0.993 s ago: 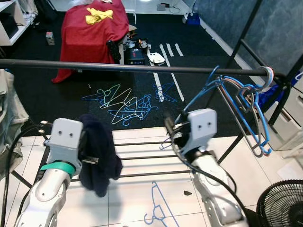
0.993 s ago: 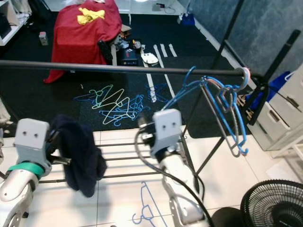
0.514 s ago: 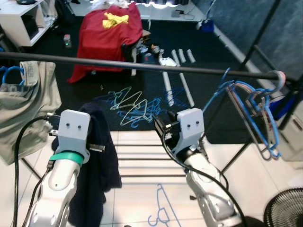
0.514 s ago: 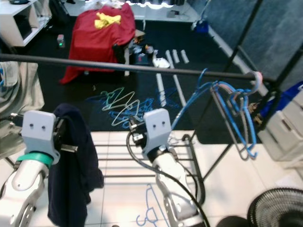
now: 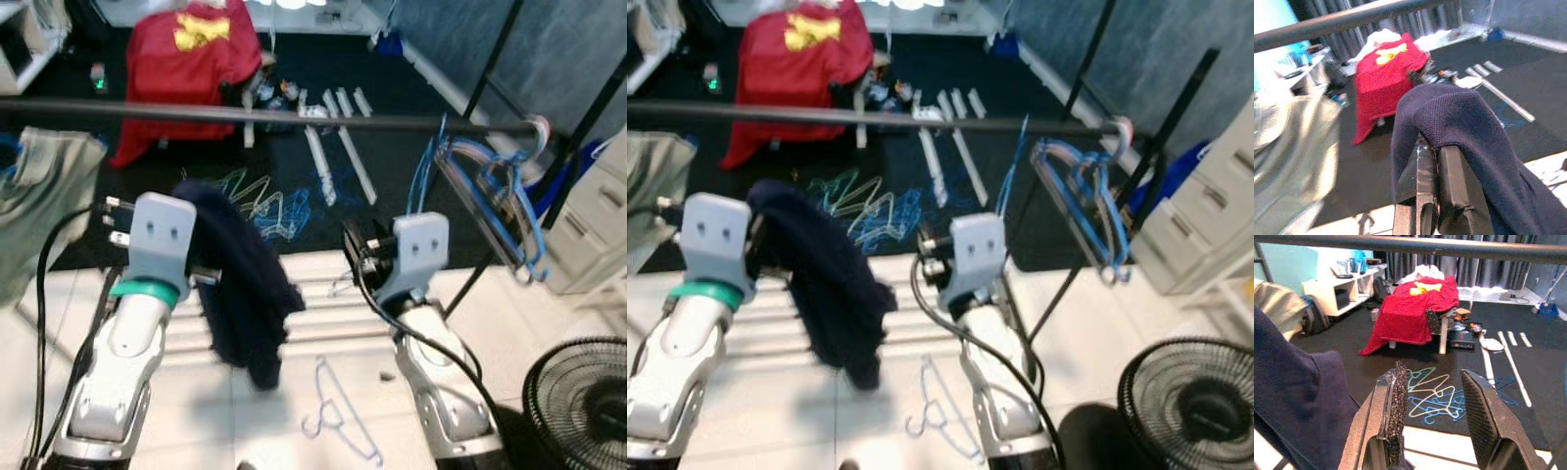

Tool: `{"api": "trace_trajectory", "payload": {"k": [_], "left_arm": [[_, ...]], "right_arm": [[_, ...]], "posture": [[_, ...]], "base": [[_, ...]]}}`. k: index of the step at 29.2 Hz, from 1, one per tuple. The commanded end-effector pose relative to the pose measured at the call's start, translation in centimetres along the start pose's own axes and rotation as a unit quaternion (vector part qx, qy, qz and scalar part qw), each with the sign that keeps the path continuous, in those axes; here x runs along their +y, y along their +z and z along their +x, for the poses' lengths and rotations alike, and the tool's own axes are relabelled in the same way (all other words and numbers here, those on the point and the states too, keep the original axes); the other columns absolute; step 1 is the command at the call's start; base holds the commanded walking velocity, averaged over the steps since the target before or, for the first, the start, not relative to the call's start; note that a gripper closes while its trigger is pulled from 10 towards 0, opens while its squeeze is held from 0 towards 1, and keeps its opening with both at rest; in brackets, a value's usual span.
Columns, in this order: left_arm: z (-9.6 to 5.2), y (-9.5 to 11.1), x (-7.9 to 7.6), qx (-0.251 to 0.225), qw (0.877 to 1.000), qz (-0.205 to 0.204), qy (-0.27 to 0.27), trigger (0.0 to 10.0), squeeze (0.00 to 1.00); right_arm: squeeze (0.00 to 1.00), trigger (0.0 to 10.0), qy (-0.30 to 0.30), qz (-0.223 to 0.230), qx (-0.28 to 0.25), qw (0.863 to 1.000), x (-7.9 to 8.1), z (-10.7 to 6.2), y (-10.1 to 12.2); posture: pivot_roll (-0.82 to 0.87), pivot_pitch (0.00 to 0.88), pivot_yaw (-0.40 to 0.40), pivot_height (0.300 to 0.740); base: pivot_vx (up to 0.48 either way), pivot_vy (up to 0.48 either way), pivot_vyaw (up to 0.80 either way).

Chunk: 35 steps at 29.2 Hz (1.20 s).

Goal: Hang hanger

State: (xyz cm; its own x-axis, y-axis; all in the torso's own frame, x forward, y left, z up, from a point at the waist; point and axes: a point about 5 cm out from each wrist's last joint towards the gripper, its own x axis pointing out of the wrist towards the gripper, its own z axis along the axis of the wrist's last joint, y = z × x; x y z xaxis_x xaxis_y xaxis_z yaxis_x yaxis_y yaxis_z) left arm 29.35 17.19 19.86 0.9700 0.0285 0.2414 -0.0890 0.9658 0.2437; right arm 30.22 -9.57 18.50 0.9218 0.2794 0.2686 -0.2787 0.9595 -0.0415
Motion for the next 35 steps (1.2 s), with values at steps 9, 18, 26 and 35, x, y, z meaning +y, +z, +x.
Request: {"api": "trace_trajectory", "payload": {"k": [9,18,26,35], "left_arm": [[0.03,0.64,0.05,-0.025,1.0,0.005,0.002,10.0,0.0],[0.09,0.65,-0.01,-0.025,1.0,0.005,0.001,10.0,0.0],[0.0,0.61,-0.05,-0.025,1.0,0.005,0.0,10.0,0.0],[-0.04,0.51,-0.06,-0.023,1.0,0.006,-0.001,10.0,0.0]], "right_arm": [[0.0,10.0,-0.007,0.005,0.0,1.0,-0.25,-0.11,-0.3],[0.0,10.0,-0.007,0.017,-0.015,1.0,0.02,0.17,0.2],[0.0,10.0,-0.002,0.018,-0.015,1.0,0.16,0.25,0.2],[0.0,10.0,0.005,0.021,-0.012,1.0,0.43,0.2,0.1]], "posture": [[0.01,0.021,0.047,0.74],[0.01,0.024,0.047,0.74],[0.01,0.027,0.045,0.74],[0.01,0.031,0.046,0.74]], "base": [[-0.457,0.0,0.0],[-0.444,0.0,0.0],[-0.436,0.0,0.0],[-0.431,0.0,0.0]]}}
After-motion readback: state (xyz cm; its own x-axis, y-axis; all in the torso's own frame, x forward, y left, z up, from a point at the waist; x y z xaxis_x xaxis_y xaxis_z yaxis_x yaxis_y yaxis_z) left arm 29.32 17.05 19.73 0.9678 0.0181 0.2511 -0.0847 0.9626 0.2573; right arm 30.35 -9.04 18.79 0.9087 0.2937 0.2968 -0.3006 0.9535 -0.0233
